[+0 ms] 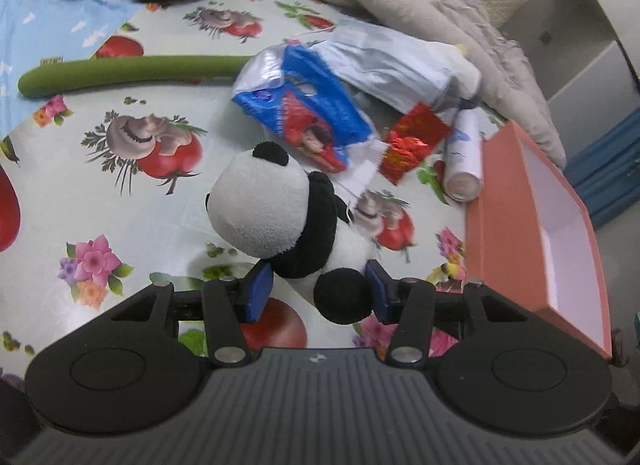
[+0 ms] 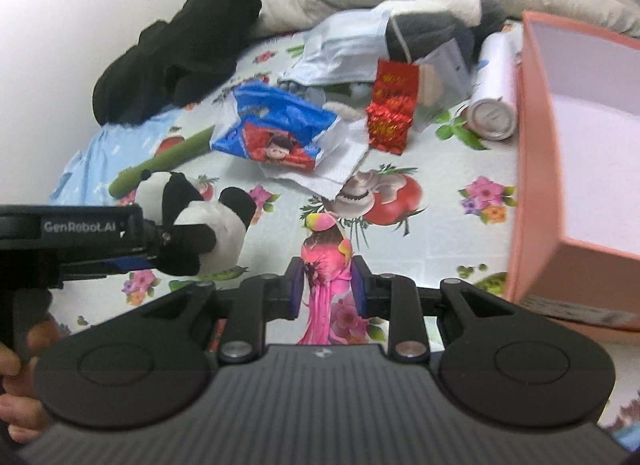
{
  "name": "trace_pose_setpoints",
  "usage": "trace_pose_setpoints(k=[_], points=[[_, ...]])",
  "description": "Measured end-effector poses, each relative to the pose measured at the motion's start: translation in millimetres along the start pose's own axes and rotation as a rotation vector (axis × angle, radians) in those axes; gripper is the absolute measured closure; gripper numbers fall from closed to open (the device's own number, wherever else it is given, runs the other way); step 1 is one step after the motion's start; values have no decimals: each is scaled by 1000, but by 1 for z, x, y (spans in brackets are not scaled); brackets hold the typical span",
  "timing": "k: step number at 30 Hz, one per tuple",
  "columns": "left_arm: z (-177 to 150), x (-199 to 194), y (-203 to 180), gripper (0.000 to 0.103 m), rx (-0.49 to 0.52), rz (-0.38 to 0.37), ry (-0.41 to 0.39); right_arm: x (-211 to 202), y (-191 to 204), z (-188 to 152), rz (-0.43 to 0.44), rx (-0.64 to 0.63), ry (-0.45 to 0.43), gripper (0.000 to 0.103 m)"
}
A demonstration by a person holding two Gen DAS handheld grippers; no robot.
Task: Organize soft objects
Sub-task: 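Carry the panda plush and pink toy with both tools over the pink shoebox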
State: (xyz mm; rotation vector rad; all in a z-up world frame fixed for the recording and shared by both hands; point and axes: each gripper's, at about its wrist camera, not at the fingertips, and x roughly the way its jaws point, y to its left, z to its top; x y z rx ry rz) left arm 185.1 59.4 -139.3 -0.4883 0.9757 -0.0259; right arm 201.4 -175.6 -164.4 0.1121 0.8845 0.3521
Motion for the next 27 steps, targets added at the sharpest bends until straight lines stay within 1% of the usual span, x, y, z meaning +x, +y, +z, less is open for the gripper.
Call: trace_pose_setpoints(k=[8, 17, 27], points=[[-24, -35, -32, 47, 101, -47, -10, -53, -4, -17, -41, 48, -100, 75], [-56, -62, -61, 47, 166, -97, -12, -99, -6, -37, -90, 48, -180, 75], [-87, -86, -73, 47, 226, -133, -8, -133, -9, -62, -136, 61, -205, 75]])
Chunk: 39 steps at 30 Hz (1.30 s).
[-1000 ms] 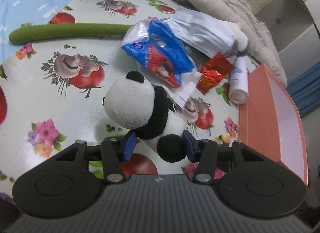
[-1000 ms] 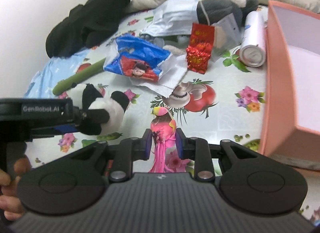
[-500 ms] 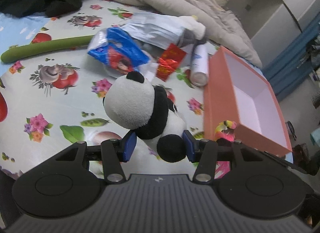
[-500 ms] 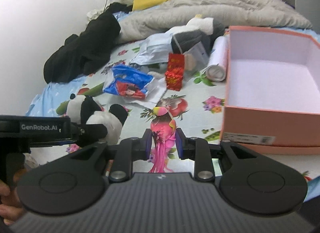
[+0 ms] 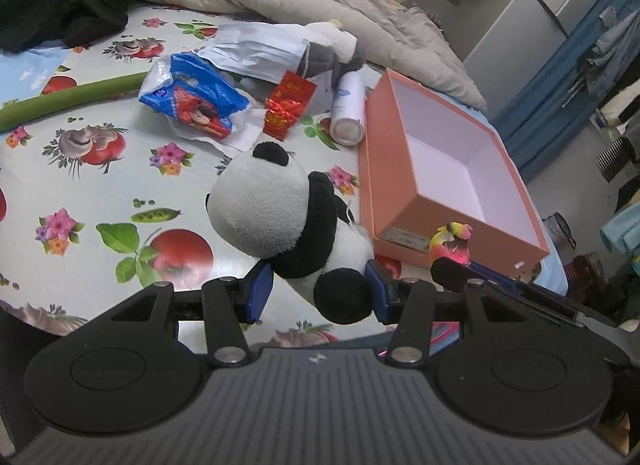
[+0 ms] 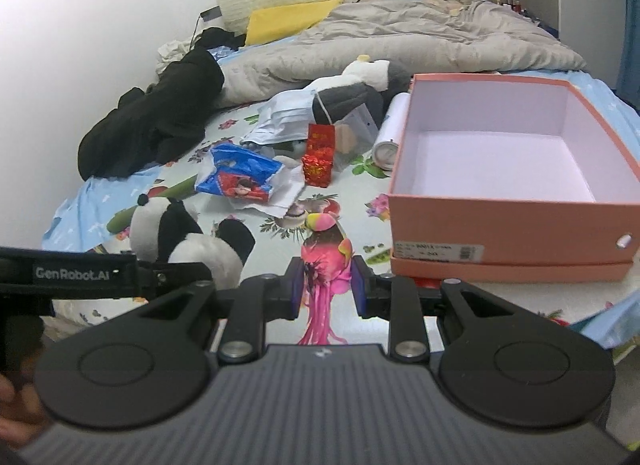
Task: Organize soft objects
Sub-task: 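Carry the panda plush and pink toy with both tools over the pink shoebox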
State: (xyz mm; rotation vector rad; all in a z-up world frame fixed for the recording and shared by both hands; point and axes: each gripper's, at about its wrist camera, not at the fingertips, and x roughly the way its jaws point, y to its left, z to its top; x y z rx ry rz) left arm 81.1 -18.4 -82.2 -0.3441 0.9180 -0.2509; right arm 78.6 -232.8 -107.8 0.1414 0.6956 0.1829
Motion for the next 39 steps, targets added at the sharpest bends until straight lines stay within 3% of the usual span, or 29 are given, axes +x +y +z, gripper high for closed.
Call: trace_pose_setpoints(k=[10, 25, 39], points=[[-6, 5, -24, 47, 69, -27, 24, -19, -10, -4, -39, 13, -25, 74], [-8, 38, -101, 47, 198, -107, 76, -51, -69, -7, -135, 124, -66, 74], [41, 92, -163, 47, 303, -117, 103, -42, -131, 28, -169, 203, -103, 74]])
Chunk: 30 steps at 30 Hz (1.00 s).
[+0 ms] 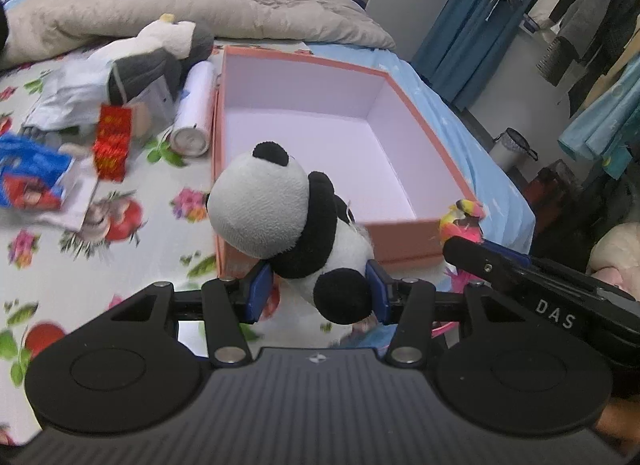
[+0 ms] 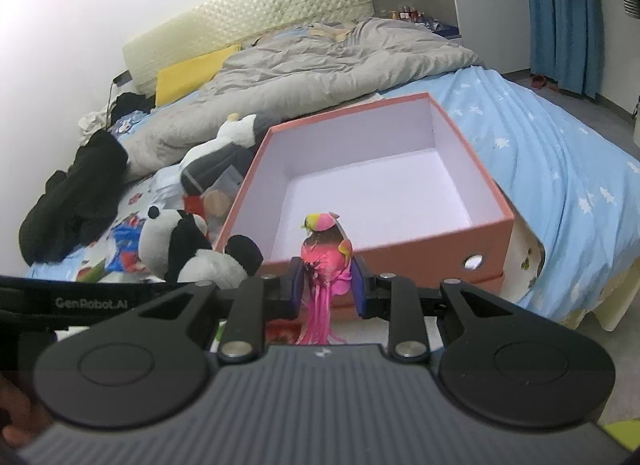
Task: Organize soft objects
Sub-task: 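Carry the panda plush and pink toy with both tools over the pink shoebox, then open both tools to drop the panda and pink toy into the box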
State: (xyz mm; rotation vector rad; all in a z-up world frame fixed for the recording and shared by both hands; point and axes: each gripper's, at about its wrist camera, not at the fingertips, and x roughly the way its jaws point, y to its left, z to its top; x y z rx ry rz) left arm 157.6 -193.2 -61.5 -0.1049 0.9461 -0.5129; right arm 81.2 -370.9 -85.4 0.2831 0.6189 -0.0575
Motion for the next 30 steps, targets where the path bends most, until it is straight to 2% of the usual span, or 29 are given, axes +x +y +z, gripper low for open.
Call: trace_pose_setpoints(k=[10, 16, 27, 30], points=[[61, 63, -4, 47, 14, 20, 44, 53, -28, 46, 2, 5, 10, 74], [88, 104, 5, 47, 14, 28, 88, 98, -42, 63, -3, 2, 55, 74], [105, 169, 22, 46, -2, 40, 178, 163, -68, 59, -31, 35, 164, 73], [105, 176, 21, 43, 21, 71, 177, 170, -74, 56, -47, 57, 175, 70]])
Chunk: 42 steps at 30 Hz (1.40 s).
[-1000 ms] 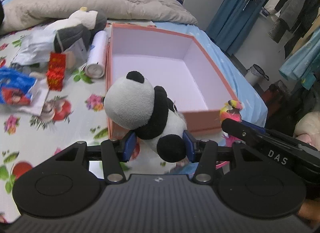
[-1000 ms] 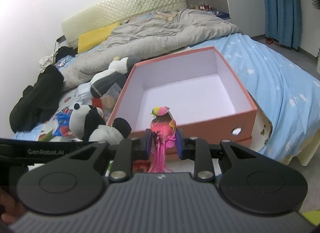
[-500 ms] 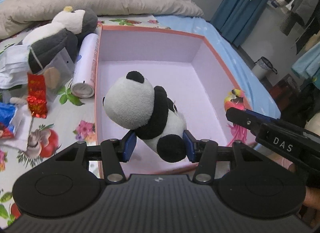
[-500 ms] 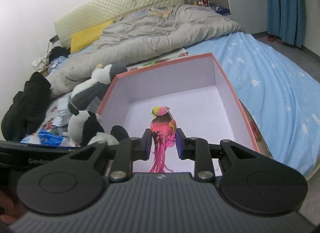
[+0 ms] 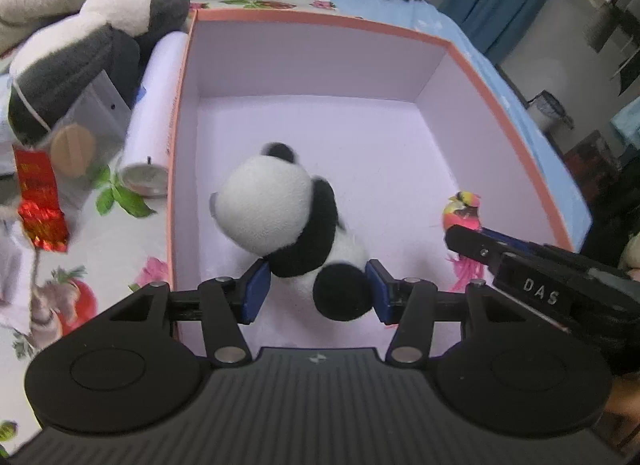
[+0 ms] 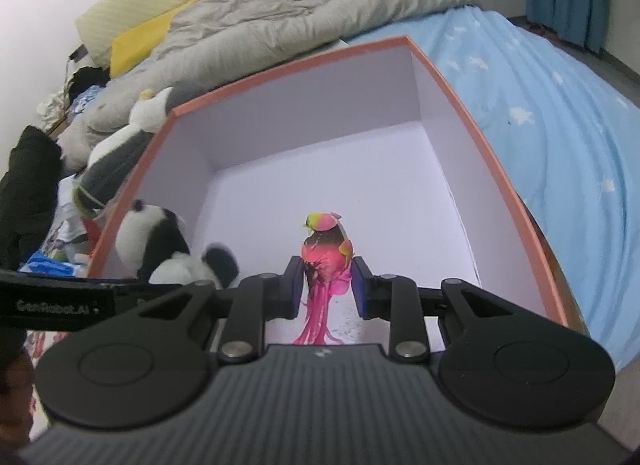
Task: Organize soft objects
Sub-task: 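Open both tools to drop the panda and pink toy into the box, then move both tools back toward the snack bag and red tea packet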
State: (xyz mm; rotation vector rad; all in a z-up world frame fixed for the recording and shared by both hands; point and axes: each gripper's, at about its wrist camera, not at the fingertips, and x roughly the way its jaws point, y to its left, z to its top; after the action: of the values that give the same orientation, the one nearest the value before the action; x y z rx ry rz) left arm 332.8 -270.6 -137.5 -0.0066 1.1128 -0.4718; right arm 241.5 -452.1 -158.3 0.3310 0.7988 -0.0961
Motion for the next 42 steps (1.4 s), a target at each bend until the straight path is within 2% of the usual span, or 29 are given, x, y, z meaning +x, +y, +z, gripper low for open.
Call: trace_pose_setpoints(k=[2, 3, 12, 20, 42], points=[[1, 2, -3, 40, 18, 14, -6, 4, -2, -1, -18, 10, 8, 57], [1, 1, -3, 39, 18, 13, -8, 5, -2, -1, -22, 10, 11, 56], [-14, -29, -2, 39, -3, 2, -49, -15, 5, -6, -21, 11, -9, 55], [-37, -82, -1, 39, -16, -10, -126, -58, 22, -15, -3, -15, -72, 55], [-136, -207, 12, 39, -35, -29, -294, -165, 77, -72, 46, -65, -192, 55]])
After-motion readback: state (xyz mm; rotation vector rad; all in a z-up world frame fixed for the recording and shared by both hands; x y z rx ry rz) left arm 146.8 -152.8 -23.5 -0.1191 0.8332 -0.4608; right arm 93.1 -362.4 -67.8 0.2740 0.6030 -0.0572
